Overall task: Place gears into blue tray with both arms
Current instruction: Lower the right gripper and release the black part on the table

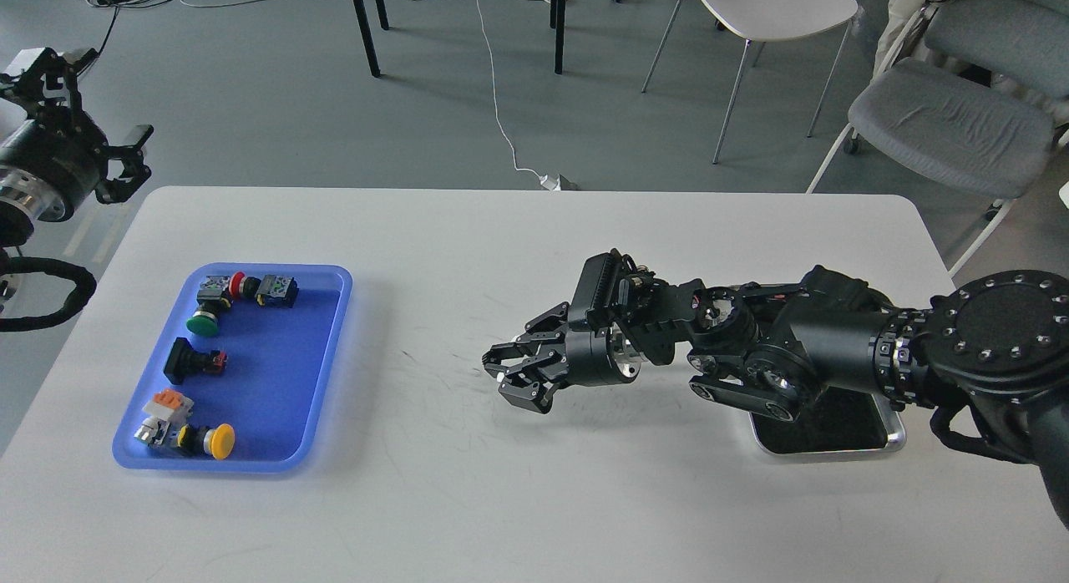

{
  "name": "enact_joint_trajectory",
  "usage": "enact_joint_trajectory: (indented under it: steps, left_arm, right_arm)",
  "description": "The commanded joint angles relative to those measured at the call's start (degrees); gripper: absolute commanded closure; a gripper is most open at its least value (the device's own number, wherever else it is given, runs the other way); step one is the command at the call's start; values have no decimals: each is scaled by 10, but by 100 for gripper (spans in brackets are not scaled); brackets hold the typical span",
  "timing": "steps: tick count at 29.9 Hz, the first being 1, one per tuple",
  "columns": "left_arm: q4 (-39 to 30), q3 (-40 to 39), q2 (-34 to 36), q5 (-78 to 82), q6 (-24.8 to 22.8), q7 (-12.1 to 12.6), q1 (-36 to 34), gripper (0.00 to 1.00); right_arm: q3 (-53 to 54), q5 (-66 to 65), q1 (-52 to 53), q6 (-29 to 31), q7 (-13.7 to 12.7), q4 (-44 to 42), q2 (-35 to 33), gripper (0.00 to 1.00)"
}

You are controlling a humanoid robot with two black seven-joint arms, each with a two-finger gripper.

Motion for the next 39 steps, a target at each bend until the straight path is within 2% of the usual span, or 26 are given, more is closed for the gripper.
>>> enact_joint_trajectory:
  steps: [1, 19, 21, 23, 32, 39]
  left_arm:
    - [-11, 0, 14, -2, 1, 0, 5, 1]
    - [-14, 0, 22, -3, 1, 0, 7, 1]
    - [-14, 0, 22, -3, 1, 0, 6, 1]
    - [-14, 0, 22, -3, 1, 0, 7, 1]
    - [-14, -1, 23, -3, 1, 0, 7, 1]
    - [-14, -1, 28, -3, 0, 0, 7, 1]
  right_arm:
    - [-1, -5, -4, 0, 0, -2, 0, 99]
    - [1, -9, -28, -7, 0, -11, 0, 98]
    - [1, -9, -28, -6, 0, -12, 0, 95]
    - [1, -9, -30, -5, 0, -14, 0, 87]
    - [2, -5, -38, -4, 0, -24, 0, 71]
    - [2, -5, -43, -4, 0, -31, 0, 68]
